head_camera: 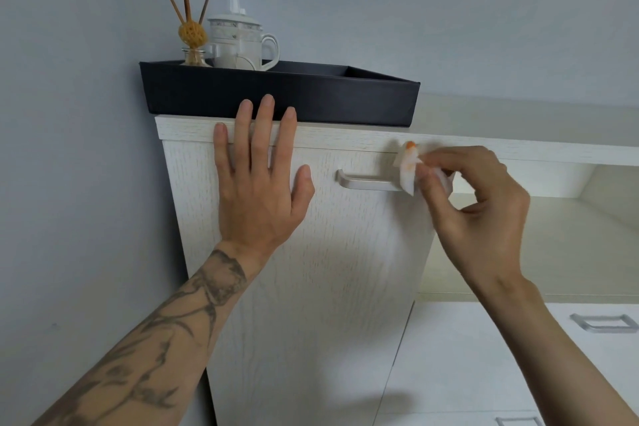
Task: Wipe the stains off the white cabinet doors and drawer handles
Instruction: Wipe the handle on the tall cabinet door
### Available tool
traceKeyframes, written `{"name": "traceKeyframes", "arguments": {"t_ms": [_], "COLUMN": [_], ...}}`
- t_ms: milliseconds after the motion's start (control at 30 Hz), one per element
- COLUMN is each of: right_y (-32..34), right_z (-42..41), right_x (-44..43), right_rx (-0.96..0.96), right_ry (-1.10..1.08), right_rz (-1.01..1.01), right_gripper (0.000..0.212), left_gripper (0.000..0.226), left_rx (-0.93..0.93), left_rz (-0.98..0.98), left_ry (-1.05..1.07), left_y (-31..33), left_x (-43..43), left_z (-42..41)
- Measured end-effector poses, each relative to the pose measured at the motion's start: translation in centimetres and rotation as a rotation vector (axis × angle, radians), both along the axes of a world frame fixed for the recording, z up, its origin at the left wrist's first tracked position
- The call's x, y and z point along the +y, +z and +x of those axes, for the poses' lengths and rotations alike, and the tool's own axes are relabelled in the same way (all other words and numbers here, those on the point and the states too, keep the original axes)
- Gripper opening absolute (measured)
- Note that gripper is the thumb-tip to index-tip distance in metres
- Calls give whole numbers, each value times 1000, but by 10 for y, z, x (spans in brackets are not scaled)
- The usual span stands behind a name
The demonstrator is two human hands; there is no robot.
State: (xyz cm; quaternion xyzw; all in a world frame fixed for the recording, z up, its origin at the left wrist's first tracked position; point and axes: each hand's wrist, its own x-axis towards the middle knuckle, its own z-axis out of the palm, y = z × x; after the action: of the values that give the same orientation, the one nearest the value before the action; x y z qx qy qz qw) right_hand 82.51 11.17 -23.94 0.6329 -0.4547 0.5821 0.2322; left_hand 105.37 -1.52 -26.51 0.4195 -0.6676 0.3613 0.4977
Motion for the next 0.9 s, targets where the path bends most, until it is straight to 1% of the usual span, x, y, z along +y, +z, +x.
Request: {"name": "traceKeyframes", "arguments": {"t_ms": [67,133,200,367,467,567,600,767,900], "right_y": [3,-1,-8,-9,-4,1,3,-4,0], "right_z": [7,11,7,3,14,26,26,23,41], "right_x": [0,-3,-6,-7,-12,-20,-23,-21,-29], "right_rx": [4,105,195,172,178,260,283,234,281], "right_ry": [45,48,37,42,97,129,133,161,157], "right_rz": [14,32,1,-31,4,68,78,36,26], "right_gripper": [12,14,18,5,9,23,24,16,13], "left_gripper": [66,66,66,66,66,66,66,66,66], "left_rx": [0,2,4,6,2,-1,0,3,-2], "left_rz": [-1,0,-1,-2,-5,-7,-8,-7,-6], "left_ry": [-1,-1,-1,-2,1,3,5,2,4], "left_y": [0,0,0,0,0,0,0,0,0], "left_x": [0,0,0,-1,-1,-1,-1,-1,-1], "left_z": [0,0,0,0,0,0,-1,0,0]}}
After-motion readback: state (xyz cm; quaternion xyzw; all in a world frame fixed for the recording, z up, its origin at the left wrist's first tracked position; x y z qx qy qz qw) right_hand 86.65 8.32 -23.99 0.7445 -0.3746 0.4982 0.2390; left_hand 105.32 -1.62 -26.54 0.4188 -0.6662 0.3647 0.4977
